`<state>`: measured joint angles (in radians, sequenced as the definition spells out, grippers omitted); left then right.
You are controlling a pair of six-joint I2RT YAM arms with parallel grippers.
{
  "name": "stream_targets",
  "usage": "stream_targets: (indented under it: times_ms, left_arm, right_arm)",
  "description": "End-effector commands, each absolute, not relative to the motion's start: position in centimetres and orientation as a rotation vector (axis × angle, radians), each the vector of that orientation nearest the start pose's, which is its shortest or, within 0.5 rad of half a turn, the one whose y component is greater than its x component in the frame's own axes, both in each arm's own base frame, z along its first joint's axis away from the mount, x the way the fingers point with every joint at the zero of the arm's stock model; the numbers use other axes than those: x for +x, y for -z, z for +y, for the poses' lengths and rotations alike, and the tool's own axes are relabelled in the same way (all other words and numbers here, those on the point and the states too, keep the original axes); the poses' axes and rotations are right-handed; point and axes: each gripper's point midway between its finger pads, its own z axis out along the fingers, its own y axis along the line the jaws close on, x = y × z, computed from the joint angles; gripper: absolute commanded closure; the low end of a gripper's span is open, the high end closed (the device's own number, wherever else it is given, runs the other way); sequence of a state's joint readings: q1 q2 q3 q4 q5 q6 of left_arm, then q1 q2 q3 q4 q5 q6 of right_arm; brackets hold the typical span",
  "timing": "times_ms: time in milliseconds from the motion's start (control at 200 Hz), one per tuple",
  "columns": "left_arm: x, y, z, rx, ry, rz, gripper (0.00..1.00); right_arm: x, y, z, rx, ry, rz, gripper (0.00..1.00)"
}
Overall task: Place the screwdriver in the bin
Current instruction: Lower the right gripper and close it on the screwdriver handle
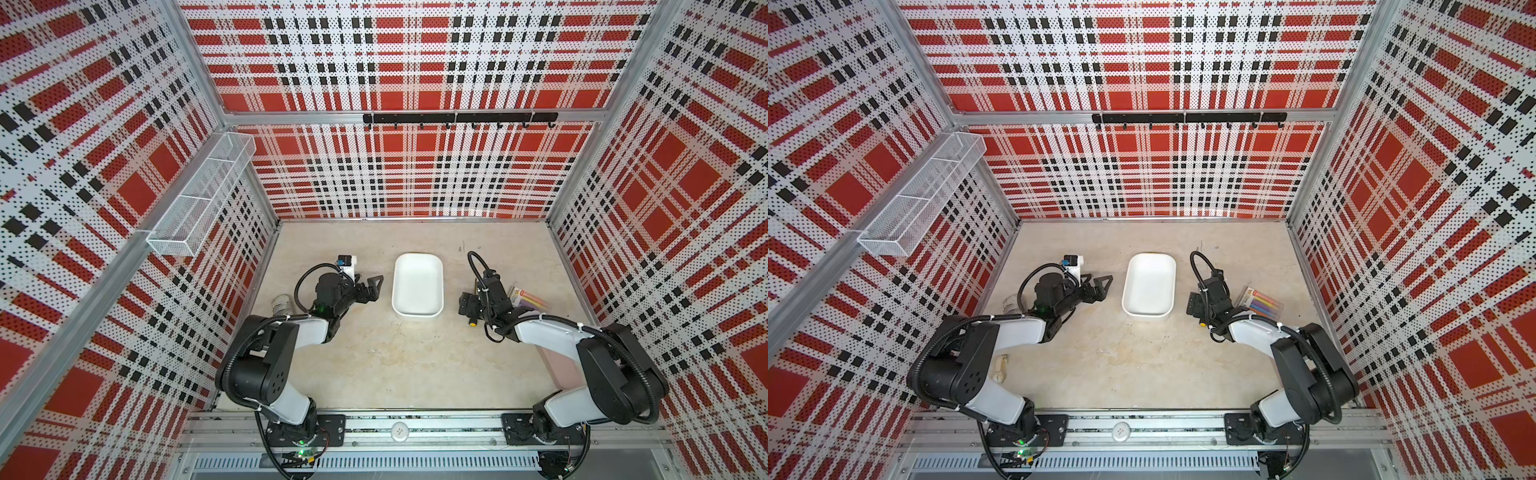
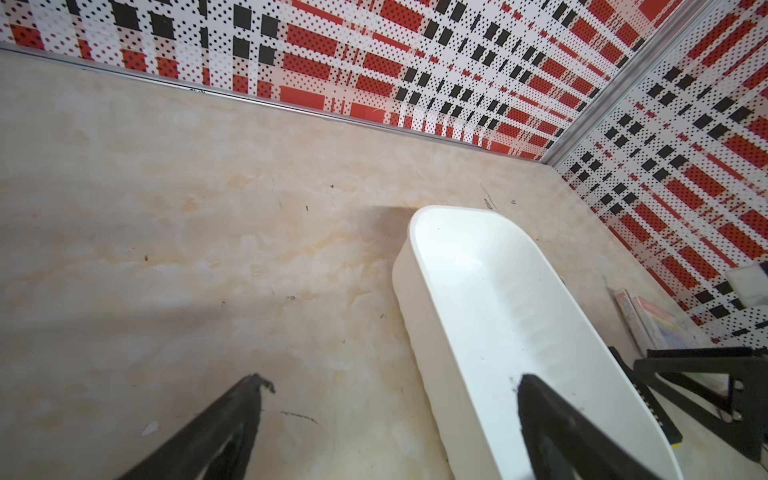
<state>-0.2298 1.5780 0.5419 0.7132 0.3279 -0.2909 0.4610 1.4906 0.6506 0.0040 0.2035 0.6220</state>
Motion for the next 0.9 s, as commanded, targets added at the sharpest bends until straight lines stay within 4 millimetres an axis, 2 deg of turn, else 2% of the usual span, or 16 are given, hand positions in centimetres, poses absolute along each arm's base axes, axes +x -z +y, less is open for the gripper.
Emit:
stream_targets:
  times_ms: [0,215,361,486,671,802,897]
  left_arm:
    - [39.5,-11.9,-15.4,0.195,0.682,1.925,0.02]
    - [39.4,-11.5,-15.4,0.202,0.679,1.933,0.02]
    - [39.3,-11.5,-15.3,0.202,0.676,1.932,0.02]
    - [39.3,-11.5,-15.2,0.200,0.676,1.930,0.02]
    - [39.5,-11.5,-14.9,0.188,0.674,1.933,0.02]
    - [39.5,-11.5,-14.8,0.188,0.675,1.932,0.02]
    - [39.5,-11.7,-14.8,0.188,0.678,1.928,0.02]
  right_arm:
    - [34.8,-4.7,12.9,0.329,-0.195,2.384,0.13]
    - [34.9,-3.3,13.1,0.320,-0.134,2.419,0.19]
    - [35.0,-3.0,13.0,0.314,-0.096,2.428,0.25]
    - [35.0,-2.8,13.1,0.298,-0.084,2.440,0.43]
    - [35.1,-2.5,13.3,0.270,-0.081,2.459,0.60]
    - [35.1,-2.6,13.4,0.259,-0.078,2.464,0.78]
    - [35.2,-2.9,13.3,0.265,-0.072,2.458,0.82]
